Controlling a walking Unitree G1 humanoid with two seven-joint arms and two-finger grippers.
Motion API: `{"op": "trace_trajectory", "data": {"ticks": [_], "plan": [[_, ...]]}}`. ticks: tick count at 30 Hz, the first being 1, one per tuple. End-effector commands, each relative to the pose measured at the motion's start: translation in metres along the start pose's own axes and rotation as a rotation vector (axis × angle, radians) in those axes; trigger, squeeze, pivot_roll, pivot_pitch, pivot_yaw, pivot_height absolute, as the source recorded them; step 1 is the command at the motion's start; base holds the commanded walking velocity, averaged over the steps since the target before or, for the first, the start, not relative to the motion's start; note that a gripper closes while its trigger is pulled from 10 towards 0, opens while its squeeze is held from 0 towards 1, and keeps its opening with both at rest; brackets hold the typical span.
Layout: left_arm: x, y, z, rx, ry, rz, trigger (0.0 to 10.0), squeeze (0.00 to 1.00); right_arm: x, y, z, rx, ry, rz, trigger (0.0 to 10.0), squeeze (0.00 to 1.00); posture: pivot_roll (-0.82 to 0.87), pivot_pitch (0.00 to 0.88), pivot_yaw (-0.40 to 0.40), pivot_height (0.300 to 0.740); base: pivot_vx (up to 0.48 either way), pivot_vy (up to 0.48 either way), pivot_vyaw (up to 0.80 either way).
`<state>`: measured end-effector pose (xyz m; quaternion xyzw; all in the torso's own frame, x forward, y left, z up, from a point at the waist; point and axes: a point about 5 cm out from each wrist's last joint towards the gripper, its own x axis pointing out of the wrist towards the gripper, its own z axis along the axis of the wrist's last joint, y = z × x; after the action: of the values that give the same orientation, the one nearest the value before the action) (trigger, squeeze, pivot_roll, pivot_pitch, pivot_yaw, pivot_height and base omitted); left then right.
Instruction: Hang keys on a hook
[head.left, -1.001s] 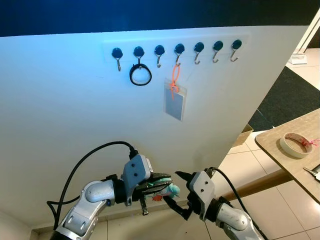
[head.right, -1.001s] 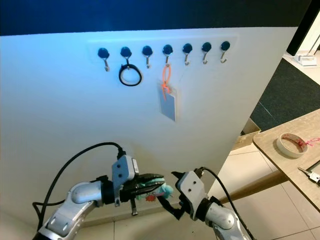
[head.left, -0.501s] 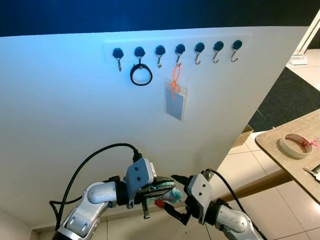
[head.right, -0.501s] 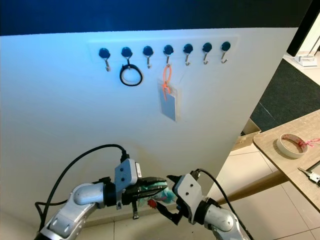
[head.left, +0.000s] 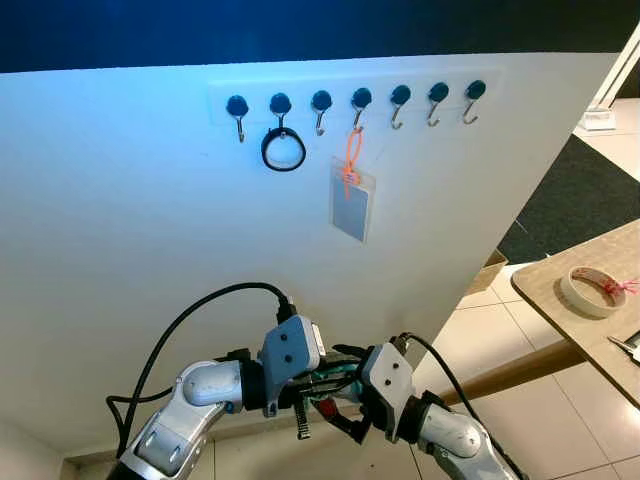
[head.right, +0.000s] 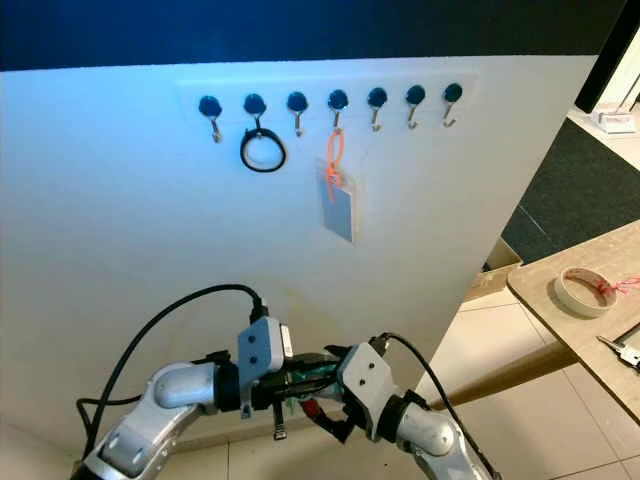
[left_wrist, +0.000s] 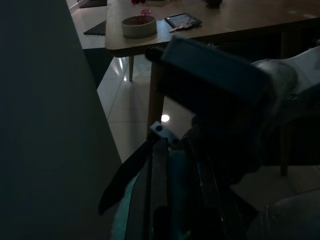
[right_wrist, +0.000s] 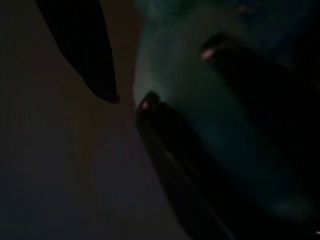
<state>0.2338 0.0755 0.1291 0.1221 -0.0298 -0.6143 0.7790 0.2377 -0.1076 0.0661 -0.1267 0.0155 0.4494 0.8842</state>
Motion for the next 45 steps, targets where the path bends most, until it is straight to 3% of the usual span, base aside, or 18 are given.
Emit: {"op": "trace_trajectory", "data": {"ticks": [1, 5, 6, 7, 8, 9, 10, 33, 34, 39, 40, 45], "plan": [[0.008, -0.009, 0.003, -0.018, -0.028, -0.033, 10.0, 0.0, 0.002, 0.005, -0.003, 0.006, 0.013, 0.023, 10.0, 0.0, 0.04, 0.102, -0.032, 0.74, 0.0, 0.0, 0.0], [0.01, -0.01, 0.003, -0.024, -0.028, -0.035, 10.0, 0.0, 0.003, 0.005, -0.003, 0.009, 0.008, 0.03, 9.6, 0.0, 0.04, 0.103, -0.033, 0.74, 0.0, 0.0, 0.0], [0.01, -0.01, 0.003, -0.024, -0.029, -0.036, 10.0, 0.0, 0.003, 0.006, -0.003, 0.011, 0.006, 0.034, 4.7, 0.0, 0.04, 0.104, -0.033, 0.74, 0.0, 0.0, 0.0], [0.01, -0.01, 0.004, -0.025, -0.029, -0.036, 10.0, 0.0, 0.003, 0.006, -0.003, 0.012, 0.005, 0.037, 2.3, 0.0, 0.04, 0.105, -0.033, 0.74, 0.0, 0.0, 0.0], [0.01, -0.01, 0.004, -0.025, -0.029, -0.036, 10.0, 0.0, 0.003, 0.006, -0.003, 0.012, 0.005, 0.037, 2.3, 0.0, 0.04, 0.105, -0.033, 0.74, 0.0, 0.0, 0.0], [0.011, -0.01, 0.004, -0.025, -0.029, -0.036, 10.0, 0.0, 0.003, 0.006, -0.003, 0.014, 0.004, 0.04, 0.7, 0.0, 0.04, 0.105, -0.033, 0.74, 0.0, 0.0, 0.0], [0.011, -0.01, 0.004, -0.025, -0.03, -0.036, 10.0, 0.0, 0.003, 0.007, -0.003, 0.016, 0.002, 0.043, 0.0, 0.0, 0.04, 0.105, -0.033, 0.74, 0.0, 0.0, 0.0], [0.009, -0.008, 0.002, -0.034, -0.011, -0.019, 10.0, 0.0, 0.002, 0.006, -0.003, 0.026, -0.003, 0.045, 0.0, 0.0, 0.04, 0.112, -0.034, 0.74, 0.0, 0.0, 0.0], [0.008, -0.007, 0.001, -0.033, -0.006, -0.018, 10.0, 1.0, 0.003, 0.005, -0.003, 0.029, -0.004, 0.038, 0.0, 0.0, 0.05, 0.113, -0.034, 0.74, 0.0, 0.0, 0.0], [0.006, -0.005, 0.0, -0.02, 0.005, -0.001, 10.0, 1.0, 0.003, 0.004, -0.003, 0.036, -0.009, 0.027, 0.0, 0.0, 0.05, 0.112, -0.033, 0.74, 0.0, 0.0, 0.0], [0.004, -0.003, -0.001, -0.015, 0.016, 0.012, 10.0, 0.0, 0.003, 0.004, -0.003, 0.039, -0.01, 0.021, 0.0, 0.0, 0.05, 0.113, -0.033, 0.74, 0.0, 0.0, 0.0], [-0.002, 0.004, -0.005, -0.005, 0.044, 0.054, 10.0, 0.0, 0.0, 0.002, -0.006, 0.056, -0.005, -0.009, 0.0, 0.0, 0.05, 0.116, -0.033, 0.74, 0.0, 0.0, 0.0]]}}
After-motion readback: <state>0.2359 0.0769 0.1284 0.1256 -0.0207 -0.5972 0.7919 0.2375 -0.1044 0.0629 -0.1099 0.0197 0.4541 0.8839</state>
